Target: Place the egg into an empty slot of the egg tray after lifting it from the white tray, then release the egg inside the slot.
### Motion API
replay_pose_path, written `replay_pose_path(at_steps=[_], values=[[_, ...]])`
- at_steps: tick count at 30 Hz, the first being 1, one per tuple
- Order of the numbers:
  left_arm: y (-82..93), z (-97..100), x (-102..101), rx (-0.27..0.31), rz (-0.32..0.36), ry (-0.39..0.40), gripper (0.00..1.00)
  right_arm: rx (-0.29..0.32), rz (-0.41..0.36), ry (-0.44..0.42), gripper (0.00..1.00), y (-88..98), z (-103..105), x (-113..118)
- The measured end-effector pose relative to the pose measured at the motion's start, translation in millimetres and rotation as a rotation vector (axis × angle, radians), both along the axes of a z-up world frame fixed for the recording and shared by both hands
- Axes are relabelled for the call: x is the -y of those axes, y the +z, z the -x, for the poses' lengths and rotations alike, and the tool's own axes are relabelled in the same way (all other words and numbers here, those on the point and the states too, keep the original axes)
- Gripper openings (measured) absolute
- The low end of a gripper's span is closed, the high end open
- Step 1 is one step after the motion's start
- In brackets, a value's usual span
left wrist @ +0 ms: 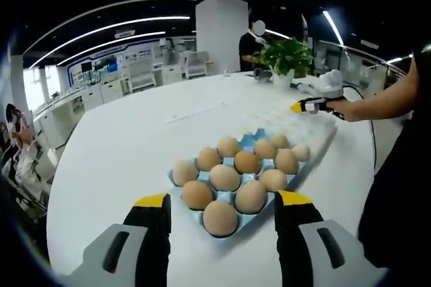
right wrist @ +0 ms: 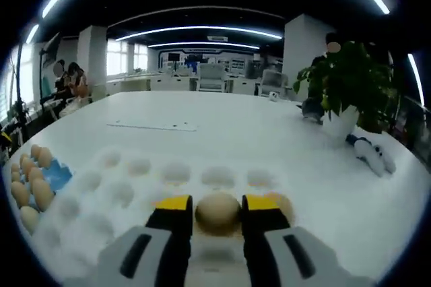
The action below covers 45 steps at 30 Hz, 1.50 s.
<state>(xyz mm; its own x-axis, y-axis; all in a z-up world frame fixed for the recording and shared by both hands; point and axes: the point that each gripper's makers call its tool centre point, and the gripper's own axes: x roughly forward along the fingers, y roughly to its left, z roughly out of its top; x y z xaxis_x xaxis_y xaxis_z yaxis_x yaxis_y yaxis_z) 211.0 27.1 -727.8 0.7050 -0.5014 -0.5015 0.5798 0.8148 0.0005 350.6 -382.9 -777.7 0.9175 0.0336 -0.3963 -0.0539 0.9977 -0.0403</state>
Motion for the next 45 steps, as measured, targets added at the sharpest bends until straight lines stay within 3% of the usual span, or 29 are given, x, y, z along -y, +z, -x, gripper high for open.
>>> replay_pose_path(at_steps=[13, 22, 32, 45], values=[[0.0, 0.1, 0, 0.001, -0.002, -0.001, 0.63, 0.019, -0.033, 0.01, 0.26, 5.7, 4, 0], [-0.2, 0.2, 1, 0.0, -0.003, -0.006, 0.63, 0.089, -0.085, 0.036, 0.26, 35.5, 8, -14], [0.1, 0.2, 1, 0.0, -0.004, -0.012, 0.63, 0.134, -0.136, 0.226, 0.26, 60.8, 10, -92], [0.4, -0.4, 1, -0.001, -0.002, -0.012, 0.63, 0.107, -0.171, 0.445, 0.26, 56.3, 15, -186]])
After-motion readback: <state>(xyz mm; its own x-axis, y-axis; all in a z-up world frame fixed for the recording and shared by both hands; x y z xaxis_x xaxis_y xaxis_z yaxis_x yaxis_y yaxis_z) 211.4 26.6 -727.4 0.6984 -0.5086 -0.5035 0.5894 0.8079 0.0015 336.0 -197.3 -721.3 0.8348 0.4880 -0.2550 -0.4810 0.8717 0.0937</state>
